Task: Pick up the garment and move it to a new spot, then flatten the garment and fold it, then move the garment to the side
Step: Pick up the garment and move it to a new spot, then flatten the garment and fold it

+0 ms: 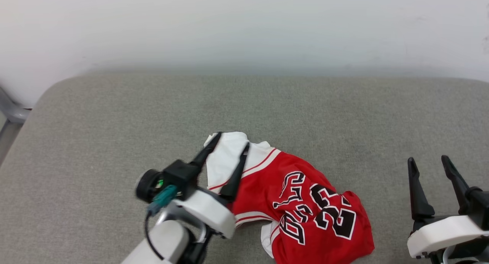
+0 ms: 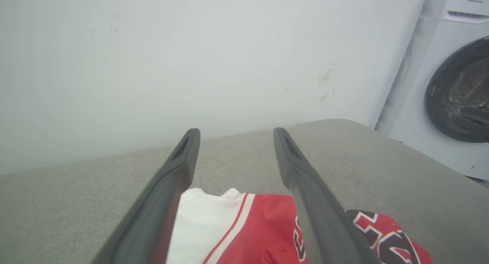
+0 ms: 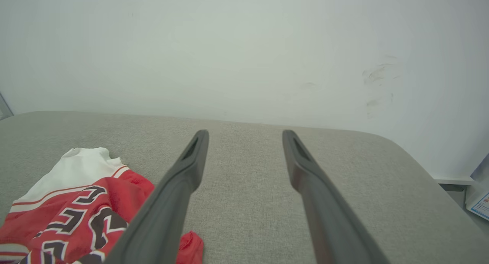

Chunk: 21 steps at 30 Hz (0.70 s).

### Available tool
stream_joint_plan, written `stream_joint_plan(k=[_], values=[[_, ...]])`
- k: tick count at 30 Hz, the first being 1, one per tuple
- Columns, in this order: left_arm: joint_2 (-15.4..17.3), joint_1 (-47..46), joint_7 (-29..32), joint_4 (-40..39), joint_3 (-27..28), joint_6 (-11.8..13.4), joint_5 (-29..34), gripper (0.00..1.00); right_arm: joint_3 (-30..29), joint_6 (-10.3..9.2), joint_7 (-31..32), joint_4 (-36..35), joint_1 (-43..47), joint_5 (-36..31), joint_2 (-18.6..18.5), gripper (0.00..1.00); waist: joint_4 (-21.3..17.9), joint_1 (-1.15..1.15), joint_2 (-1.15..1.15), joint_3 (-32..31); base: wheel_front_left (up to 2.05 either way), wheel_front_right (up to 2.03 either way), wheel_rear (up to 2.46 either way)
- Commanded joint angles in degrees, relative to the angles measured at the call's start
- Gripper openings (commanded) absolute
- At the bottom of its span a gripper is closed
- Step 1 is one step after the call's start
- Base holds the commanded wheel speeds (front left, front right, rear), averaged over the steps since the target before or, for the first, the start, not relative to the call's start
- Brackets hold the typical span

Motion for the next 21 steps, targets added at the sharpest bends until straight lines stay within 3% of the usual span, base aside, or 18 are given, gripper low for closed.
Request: stream_joint_plan(k=[1, 10, 21], values=[[0.77, 1.23, -0.25, -0.12, 1.14, 0.81, 0.55, 1.0, 0.15, -0.04, 0.16, -0.08, 0.85, -0.1, 0.03, 1.0, 0.5, 0.0, 0.0, -0.98, 0.0, 0.0, 0.0], [3.95, 8.92, -0.55, -1.95, 10.93, 5.62, 0.83, 1.0, 0.21, -0.04, -0.03, -0.07, 3.08, 1.88, 0.03, 1.0, 0.51, 0.0, 0.0, -2.99, 0.0, 0.0, 0.0], [4.89, 14.71, -0.5, -2.67, 16.51, 5.5, 1.86, 1.0, 0.7, -0.04, -0.69, 0.73, 4.34, 3.44, 0.02, 1.0, 0.36, 0.0, 0.0, -3.96, 0.0, 0.0, 0.0]])
